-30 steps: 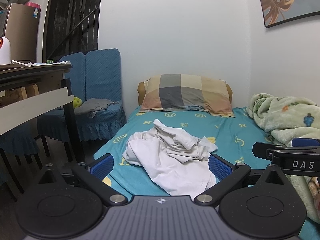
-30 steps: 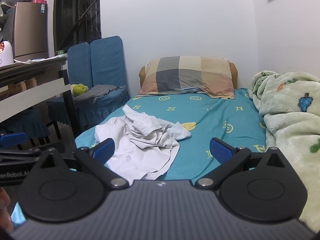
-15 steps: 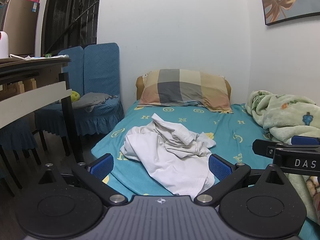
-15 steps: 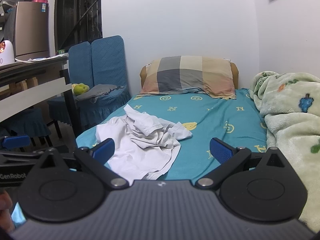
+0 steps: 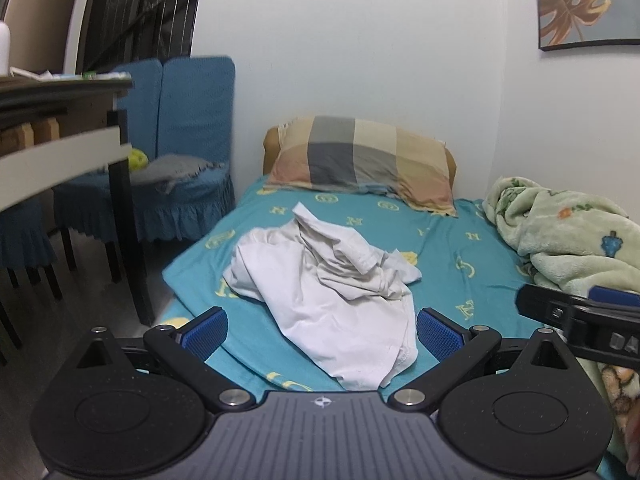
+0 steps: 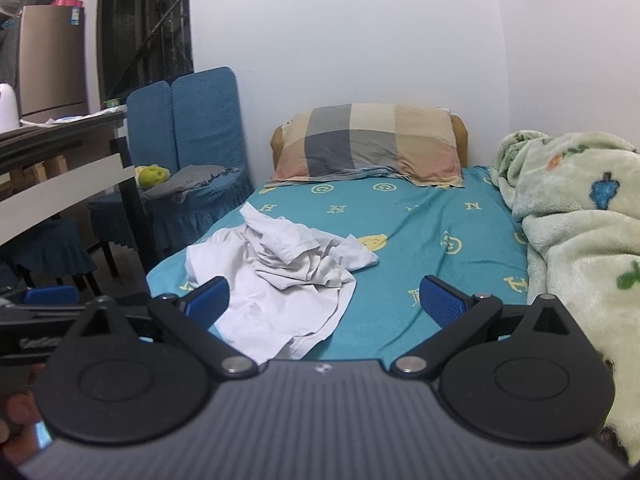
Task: Fold clothes
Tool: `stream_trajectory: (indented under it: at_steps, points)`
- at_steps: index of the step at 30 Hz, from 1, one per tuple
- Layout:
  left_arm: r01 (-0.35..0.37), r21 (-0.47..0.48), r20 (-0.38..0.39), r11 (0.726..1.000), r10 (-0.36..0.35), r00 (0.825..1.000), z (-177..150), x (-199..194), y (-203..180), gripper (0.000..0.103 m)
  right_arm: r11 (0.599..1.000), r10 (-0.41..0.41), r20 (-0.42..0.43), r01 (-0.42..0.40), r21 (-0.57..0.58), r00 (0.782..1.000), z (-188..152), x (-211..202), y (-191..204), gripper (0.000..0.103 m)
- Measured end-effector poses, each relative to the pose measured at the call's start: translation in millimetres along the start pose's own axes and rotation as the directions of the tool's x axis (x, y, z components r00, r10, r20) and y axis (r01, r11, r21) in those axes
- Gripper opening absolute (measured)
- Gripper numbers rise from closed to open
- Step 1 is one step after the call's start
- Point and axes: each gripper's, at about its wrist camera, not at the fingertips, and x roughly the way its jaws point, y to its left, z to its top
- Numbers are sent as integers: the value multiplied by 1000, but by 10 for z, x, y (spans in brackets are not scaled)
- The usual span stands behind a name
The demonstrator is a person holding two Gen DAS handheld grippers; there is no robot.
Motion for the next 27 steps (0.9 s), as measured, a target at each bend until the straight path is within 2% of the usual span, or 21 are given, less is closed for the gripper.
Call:
stream_trajectory:
  at_steps: [5,8,14,18,19,21,22,23,26,27]
  points:
    - [57,-6,-80,998,-57,995,140,552,-46,101,999,-14,-21,15,38,1000,-52,87,-27,103]
    - [58,4,-111,998,-57,992,233,970,-68,101,999,-32,-24,33,42,999,-79,163,-51,103]
    - [19,-81,-140,997,-30,990,489,2024,12,99,996,-45,-42,48,75,998,-138,404,-164,103]
    - [-54,-132,-159,990,33,987,638,2716,94,97,994,-54,-70,60,92,996,-226,578,-238,103]
    - [-64,-142,-162,988,40,986,662,2854,128,92,993,-57,-72,64,95,996,-242,617,-253,103]
    - [-82,-144,-171,986,57,984,690,3086,177,75,993,-62,-76,69,98,995,-273,689,-277,103]
    - [-88,-140,-179,986,63,982,703,3186,200,57,993,-64,-78,71,94,995,-283,714,-275,103]
    - [-89,-136,-184,987,63,981,713,3241,218,33,993,-65,-81,73,91,995,-293,739,-272,103]
    - [-72,-110,-155,991,54,986,760,3206,236,9,994,-71,-89,78,80,993,-324,812,-265,103]
    - [-56,-102,-134,993,42,990,783,3115,236,9,994,-73,-87,80,77,994,-328,822,-262,103]
